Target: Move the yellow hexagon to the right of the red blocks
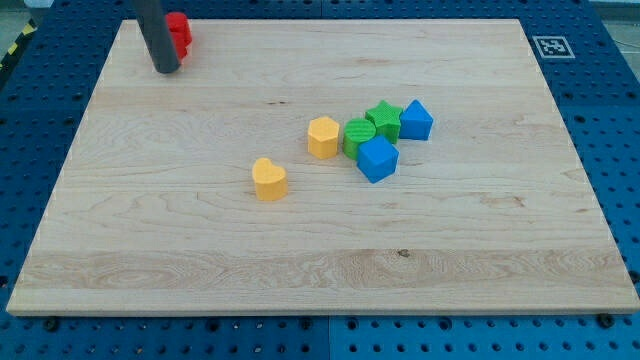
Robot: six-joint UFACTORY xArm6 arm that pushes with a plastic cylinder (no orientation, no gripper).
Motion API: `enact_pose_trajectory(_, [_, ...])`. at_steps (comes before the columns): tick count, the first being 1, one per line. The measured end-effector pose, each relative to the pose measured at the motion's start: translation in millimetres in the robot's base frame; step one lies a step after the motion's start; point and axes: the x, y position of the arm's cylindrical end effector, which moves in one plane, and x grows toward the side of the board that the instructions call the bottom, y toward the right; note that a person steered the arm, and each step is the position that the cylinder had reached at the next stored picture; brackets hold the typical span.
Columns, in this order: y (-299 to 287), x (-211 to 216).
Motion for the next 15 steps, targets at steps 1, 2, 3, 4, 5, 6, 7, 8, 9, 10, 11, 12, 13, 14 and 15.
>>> enact_pose_trajectory(1, [12, 32])
enact_pose_trajectory(2, [42, 71])
enact_pose_trajectory(3, [46, 87])
enact_pose_trajectory(4, [46, 87])
enact_pose_trajectory(5, [75, 93])
enact_pose_trajectory(6, [112, 111])
enact_pose_trajectory(7, [133, 136])
enact_pose_trajectory(8, [192, 155])
enact_pose_trajectory(9, [240, 166])
enact_pose_trajectory(10, [240, 207])
enact_pose_trajectory(11, [248, 193])
enact_pose_trajectory(12, [247, 163])
enact_pose_trajectory(13, [247, 155])
enact_pose_trajectory(14, [237, 132])
enact_pose_trajectory(15, [218, 125])
